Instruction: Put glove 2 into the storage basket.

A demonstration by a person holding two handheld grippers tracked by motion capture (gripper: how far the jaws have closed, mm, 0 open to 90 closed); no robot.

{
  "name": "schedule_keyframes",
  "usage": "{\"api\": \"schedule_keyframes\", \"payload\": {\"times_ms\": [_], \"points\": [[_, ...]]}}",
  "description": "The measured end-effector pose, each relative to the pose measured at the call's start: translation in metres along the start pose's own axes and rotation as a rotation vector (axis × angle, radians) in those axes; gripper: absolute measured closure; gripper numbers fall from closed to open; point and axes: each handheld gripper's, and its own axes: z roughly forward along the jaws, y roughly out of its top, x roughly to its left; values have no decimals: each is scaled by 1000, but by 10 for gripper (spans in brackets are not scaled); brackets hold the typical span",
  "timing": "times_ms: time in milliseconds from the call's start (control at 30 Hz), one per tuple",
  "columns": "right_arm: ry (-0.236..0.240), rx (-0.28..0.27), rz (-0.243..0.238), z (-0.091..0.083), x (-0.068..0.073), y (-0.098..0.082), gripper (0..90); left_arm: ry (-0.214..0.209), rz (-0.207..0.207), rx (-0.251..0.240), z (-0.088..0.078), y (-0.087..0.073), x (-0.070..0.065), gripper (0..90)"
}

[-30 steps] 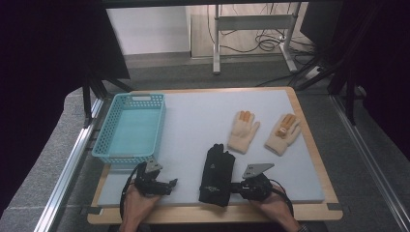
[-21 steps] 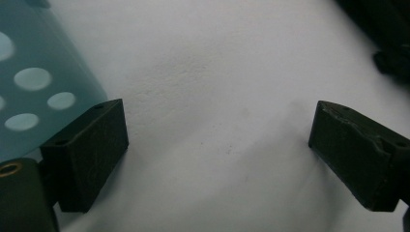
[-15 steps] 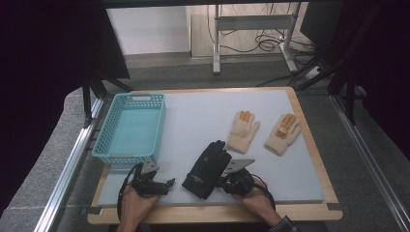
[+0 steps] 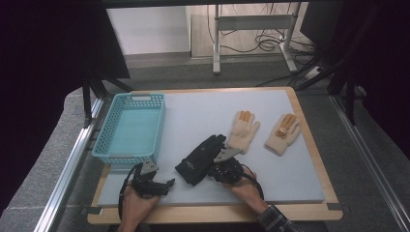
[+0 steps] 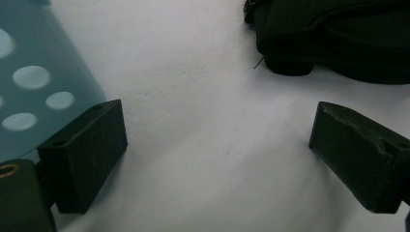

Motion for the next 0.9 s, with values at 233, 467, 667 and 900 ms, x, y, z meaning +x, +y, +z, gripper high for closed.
{"api": "schedule_keyframes", "payload": {"times_ms": [233, 467, 667, 900], "points": [[-11, 6, -25, -16, 2, -6, 692, 0, 0, 0, 0, 0, 0, 63], [-89, -17, 15, -50, -17, -22, 571, 0, -1, -2, 0, 0, 0, 63], [-167, -25, 49, -78, -35, -38, 455, 1, -1, -1, 0, 0, 0, 62], [-263, -27, 100, -101, -55, -60, 317, 2, -2, 0, 0, 0, -1, 60]]}}
